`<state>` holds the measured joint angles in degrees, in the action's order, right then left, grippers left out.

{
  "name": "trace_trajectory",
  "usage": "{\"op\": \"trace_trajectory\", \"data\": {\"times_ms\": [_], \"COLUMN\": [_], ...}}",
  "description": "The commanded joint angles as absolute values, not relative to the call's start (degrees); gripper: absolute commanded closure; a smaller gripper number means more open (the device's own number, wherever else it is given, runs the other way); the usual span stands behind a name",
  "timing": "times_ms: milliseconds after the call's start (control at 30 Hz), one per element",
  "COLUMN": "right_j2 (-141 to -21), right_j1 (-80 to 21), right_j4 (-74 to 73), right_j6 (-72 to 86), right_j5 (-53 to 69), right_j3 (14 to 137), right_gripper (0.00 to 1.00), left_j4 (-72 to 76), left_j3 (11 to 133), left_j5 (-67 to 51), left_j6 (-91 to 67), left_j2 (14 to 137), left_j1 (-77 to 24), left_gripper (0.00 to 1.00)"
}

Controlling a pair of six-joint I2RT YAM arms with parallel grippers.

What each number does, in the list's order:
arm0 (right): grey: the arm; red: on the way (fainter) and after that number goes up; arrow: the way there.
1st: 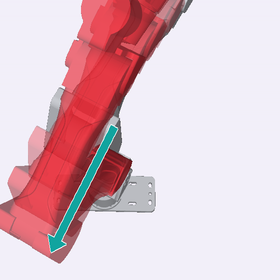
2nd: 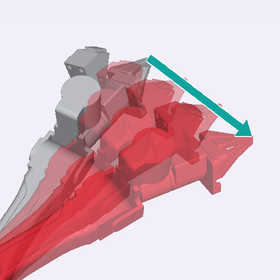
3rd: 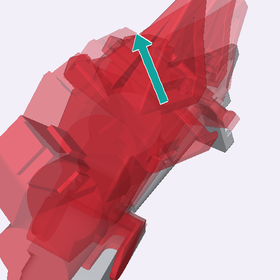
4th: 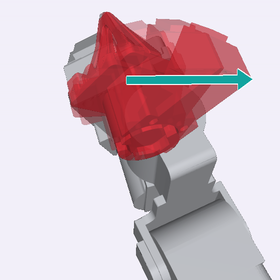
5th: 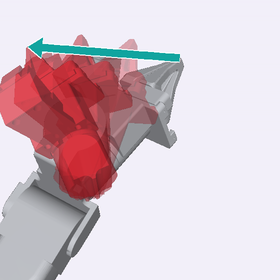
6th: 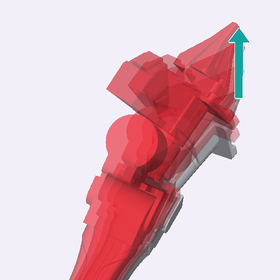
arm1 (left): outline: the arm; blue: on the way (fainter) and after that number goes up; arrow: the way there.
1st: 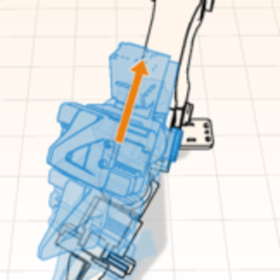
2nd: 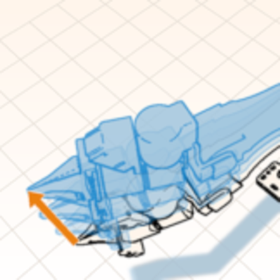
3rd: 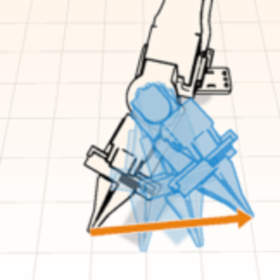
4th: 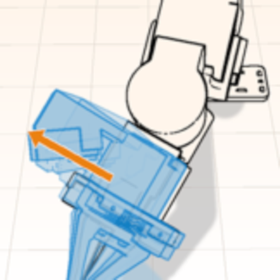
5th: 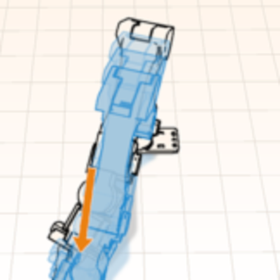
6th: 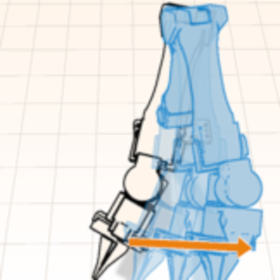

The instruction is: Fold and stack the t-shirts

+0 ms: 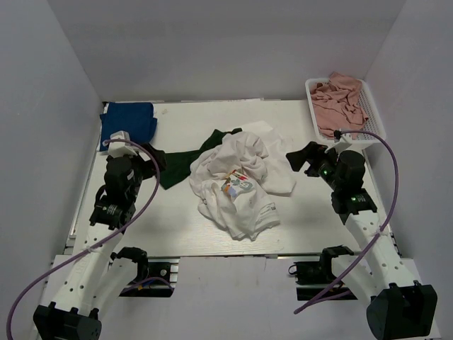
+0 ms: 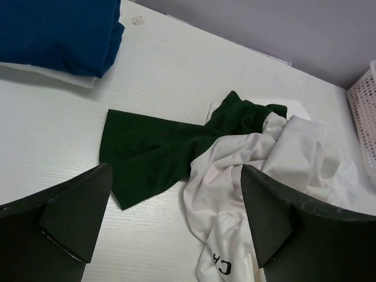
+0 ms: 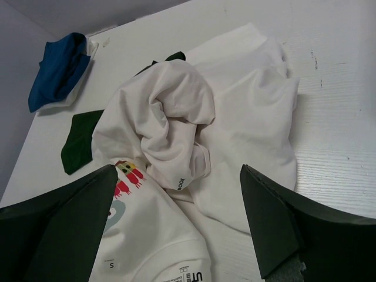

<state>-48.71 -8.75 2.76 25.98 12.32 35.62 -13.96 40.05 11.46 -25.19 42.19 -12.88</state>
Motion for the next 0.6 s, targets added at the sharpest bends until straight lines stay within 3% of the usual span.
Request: {"op": "trace_trajectory", "data": {"times_ms": [0,267,367,567], "right_j2": [-47.72,-52.63,-57.73,-70.37], "right_j1": [-8.88,-11.16,-18.35,-44.96], "right_j4": [2.02,0.09,-4.91,-10.01], "right_j6": [28.55,22.95,20.75,18.72], "right_j5": [11.26,13.98,11.98,-8.55], "right_j3": [34.72,36.80,40.68,46.22], "right_gripper": [0.09,0.09,0.09,0.09], "left_j4": [-13.62,-13.62,-14.15,-15.91], "left_j3": [38.85,37.71,37.71,38.23], "left_j5": [10.46,10.37,11.07,13.09], "left_j6": [-25.84,-26.37,-26.37,-26.89], "left_j2": [40.08,39.28,39.90,41.04], "left_j1": [-13.01,-12.48,-12.48,-12.48], "left_gripper": [0.00,0.00,0.00,0.00]}}
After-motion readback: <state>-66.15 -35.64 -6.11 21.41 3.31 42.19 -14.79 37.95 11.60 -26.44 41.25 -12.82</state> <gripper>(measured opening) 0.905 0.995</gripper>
